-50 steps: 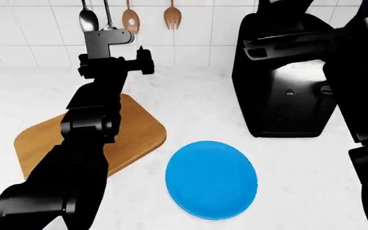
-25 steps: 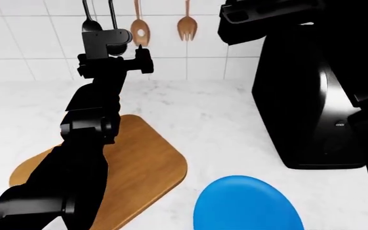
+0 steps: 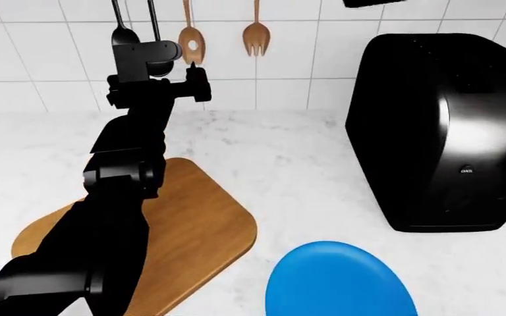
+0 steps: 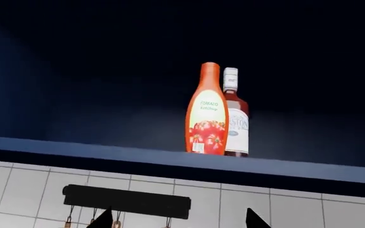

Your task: Pick the sushi from the plate and place it on the cutting board. Then pick the condiment bottle from the cabinet and place it next to the cutting board.

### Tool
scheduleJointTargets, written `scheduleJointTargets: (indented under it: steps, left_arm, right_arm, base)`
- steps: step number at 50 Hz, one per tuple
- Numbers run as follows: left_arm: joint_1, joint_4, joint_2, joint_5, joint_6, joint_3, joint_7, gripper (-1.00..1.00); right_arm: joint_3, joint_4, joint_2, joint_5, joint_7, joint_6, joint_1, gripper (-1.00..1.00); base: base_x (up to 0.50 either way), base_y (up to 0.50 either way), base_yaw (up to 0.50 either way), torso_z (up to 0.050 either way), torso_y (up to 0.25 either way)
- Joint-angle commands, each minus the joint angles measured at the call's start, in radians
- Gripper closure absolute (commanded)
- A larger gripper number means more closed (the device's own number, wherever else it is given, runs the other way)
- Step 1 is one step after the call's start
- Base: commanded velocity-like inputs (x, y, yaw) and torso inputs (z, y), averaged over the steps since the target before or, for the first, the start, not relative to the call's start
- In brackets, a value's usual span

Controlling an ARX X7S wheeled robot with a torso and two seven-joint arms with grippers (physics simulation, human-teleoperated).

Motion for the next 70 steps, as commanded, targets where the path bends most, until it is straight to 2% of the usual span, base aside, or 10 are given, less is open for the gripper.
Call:
scheduleJointTargets:
  steps: [1,7,13,21,29,33,40,50,58,70]
  left_arm:
    - [-0.001,0.000,0.000,0.001,-0.007,-0.004,-0.005,-1.00]
    - [0.000,0.000,0.001,0.001,-0.010,-0.002,-0.005,-1.00]
    - [0.000,0.000,0.001,0.000,-0.012,0.005,-0.008,-1.00]
    - [0.000,0.000,0.001,-0.001,-0.014,0.014,-0.009,-1.00]
    - [-0.001,0.000,0.001,-0.003,-0.023,0.016,-0.006,-1.00]
    - [0.000,0.000,0.000,0.000,-0.027,0.019,-0.009,-1.00]
    - [0.000,0.000,0.001,0.003,-0.034,0.028,-0.014,-1.00]
    - [0.000,0.000,0.002,0.000,-0.036,0.046,-0.019,-1.00]
    - [0.000,0.000,0.001,-0.003,-0.036,0.051,-0.015,-1.00]
    - [-0.001,0.000,0.001,-0.004,-0.036,0.051,-0.011,-1.00]
  right_arm:
    - [-0.311,-0.130,0.100,0.080,0.111,-0.328,0.404,-1.00]
    - [-0.110,-0.137,0.097,0.178,0.111,-0.249,0.404,-1.00]
    - [0.019,-0.114,0.105,0.229,0.111,-0.158,0.405,-1.00]
    - [0.127,0.047,-0.007,0.205,0.111,0.019,0.405,-1.00]
    - [0.088,0.230,-0.157,0.138,0.111,0.112,0.404,-1.00]
    - [0.046,0.301,-0.204,0.126,0.108,0.109,0.400,-1.00]
    - [-0.004,0.473,-0.230,0.063,-0.002,0.143,0.322,-1.00]
    - [-0.058,0.667,-0.259,0.025,-0.091,0.186,0.293,-1.00]
    - [-0.078,0.836,-0.331,-0.030,-0.191,0.237,0.373,-1.00]
    - [0.032,0.997,-0.436,-0.168,-0.290,0.363,0.400,-1.00]
  base:
    - [0.00,0.00,0.00,0.000,0.000]
    - [0.00,0.00,0.00,0.000,0.000]
    - [0.00,0.00,0.00,0.000,0.000]
    - [0.00,0.00,0.00,0.000,0.000]
    - [0.00,0.00,0.00,0.000,0.000]
    - [0.00,0.00,0.00,0.000,0.000]
    - [0.00,0.00,0.00,0.000,0.000]
    - [0.00,0.00,0.00,0.000,0.000]
    - [0.00,0.00,0.00,0.000,0.000]
    - [0.00,0.00,0.00,0.000,0.000]
